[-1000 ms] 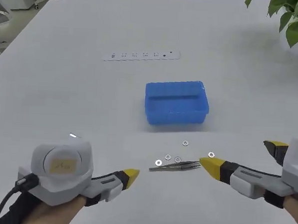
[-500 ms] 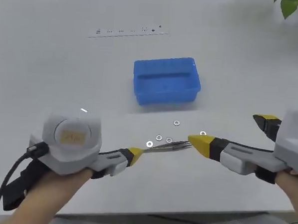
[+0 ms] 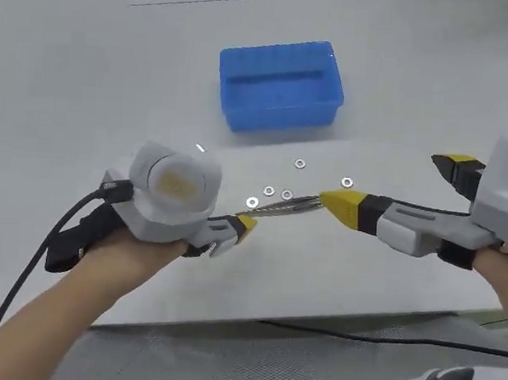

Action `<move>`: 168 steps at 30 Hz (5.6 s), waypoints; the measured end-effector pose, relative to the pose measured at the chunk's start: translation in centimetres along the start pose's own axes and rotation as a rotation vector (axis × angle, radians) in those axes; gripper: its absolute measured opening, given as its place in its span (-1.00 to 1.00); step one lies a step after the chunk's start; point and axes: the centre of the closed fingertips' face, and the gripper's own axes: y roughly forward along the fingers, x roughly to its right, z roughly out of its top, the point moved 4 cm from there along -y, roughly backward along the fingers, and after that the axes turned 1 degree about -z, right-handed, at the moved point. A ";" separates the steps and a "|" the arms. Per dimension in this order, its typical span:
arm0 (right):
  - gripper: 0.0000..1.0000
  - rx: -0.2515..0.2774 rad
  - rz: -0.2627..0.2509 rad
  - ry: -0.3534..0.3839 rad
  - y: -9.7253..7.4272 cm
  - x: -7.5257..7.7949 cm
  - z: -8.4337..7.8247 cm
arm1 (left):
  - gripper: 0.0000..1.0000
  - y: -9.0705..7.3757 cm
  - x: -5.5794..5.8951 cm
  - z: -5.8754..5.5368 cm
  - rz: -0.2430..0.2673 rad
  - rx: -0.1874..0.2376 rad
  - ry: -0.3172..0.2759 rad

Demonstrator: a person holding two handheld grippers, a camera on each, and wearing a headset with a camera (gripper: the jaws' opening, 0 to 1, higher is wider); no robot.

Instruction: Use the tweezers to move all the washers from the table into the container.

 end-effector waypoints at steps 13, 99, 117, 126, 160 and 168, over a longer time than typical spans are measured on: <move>0.81 -0.025 0.015 -0.013 0.7 -0.3 -0.2 | -0.97 1.7 0.3 -1.3 -0.060 -0.082 0.161; -0.80 -0.164 0.486 -0.299 10.5 -9.5 -1.3 | -1.00 -6.3 1.0 6.5 -0.113 0.096 0.286; -0.93 -0.112 0.417 -0.538 10.4 -10.1 -1.3 | -0.99 -6.7 0.8 6.6 -0.004 0.153 0.243; -0.94 -0.085 0.418 -0.519 9.7 -10.1 0.0 | -0.51 -9.0 0.3 5.0 0.095 0.236 0.061; -0.94 0.106 0.253 -0.472 14.0 -5.2 10.4 | 0.67 -11.9 -1.8 -3.2 0.470 0.281 -0.223; -0.95 0.096 0.209 -0.462 16.4 -4.8 9.9 | 0.80 -12.3 -2.3 -3.6 0.492 0.294 -0.273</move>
